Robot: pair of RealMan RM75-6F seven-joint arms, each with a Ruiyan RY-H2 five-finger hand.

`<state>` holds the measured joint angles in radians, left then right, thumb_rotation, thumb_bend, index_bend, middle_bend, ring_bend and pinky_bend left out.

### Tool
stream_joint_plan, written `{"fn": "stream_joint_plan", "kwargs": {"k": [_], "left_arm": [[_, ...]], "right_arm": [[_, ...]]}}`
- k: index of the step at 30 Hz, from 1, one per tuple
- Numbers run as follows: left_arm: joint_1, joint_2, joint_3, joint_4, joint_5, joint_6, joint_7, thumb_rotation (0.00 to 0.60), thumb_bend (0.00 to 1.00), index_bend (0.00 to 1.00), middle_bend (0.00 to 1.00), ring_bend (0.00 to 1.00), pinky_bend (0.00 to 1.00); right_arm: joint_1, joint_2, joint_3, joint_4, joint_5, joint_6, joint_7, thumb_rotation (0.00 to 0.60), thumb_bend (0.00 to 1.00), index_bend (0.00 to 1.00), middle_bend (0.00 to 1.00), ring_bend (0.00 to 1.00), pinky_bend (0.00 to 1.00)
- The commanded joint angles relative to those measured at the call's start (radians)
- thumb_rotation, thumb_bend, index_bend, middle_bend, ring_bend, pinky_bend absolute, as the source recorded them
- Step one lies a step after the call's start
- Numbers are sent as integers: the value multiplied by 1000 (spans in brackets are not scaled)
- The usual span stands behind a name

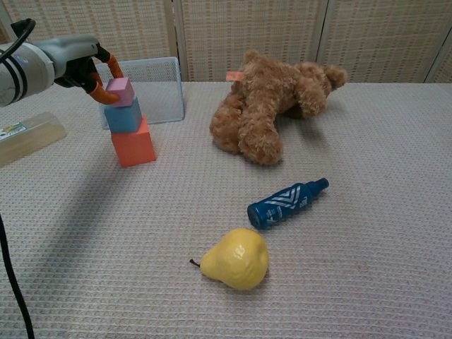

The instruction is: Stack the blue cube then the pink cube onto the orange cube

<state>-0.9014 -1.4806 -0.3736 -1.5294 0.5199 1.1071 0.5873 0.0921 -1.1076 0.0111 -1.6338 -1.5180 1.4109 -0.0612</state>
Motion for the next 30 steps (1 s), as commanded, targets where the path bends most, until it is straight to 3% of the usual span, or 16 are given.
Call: {"fn": "stream_joint_plan", "kwargs": {"k": [1,20,30], "left_arm": [[-1,-2,4,3,-1,-1,-2,600,345,439,1000,1000,1000],[-17,-6,23,39,-1,-16,0,600,344,420,1000,1000,1000],[-17,3,32,40,1,-31,-7,600,344,179,1000,1000,1000]], "right_arm": [[0,1,1,-1,1,0,-1,600,90,0,0,0,0],[1,4,-1,-11,14,-14,-21,600,89,0,0,0,0],[3,2,1,-11,22,-21,-28,600,90,0,0,0,0]]}}
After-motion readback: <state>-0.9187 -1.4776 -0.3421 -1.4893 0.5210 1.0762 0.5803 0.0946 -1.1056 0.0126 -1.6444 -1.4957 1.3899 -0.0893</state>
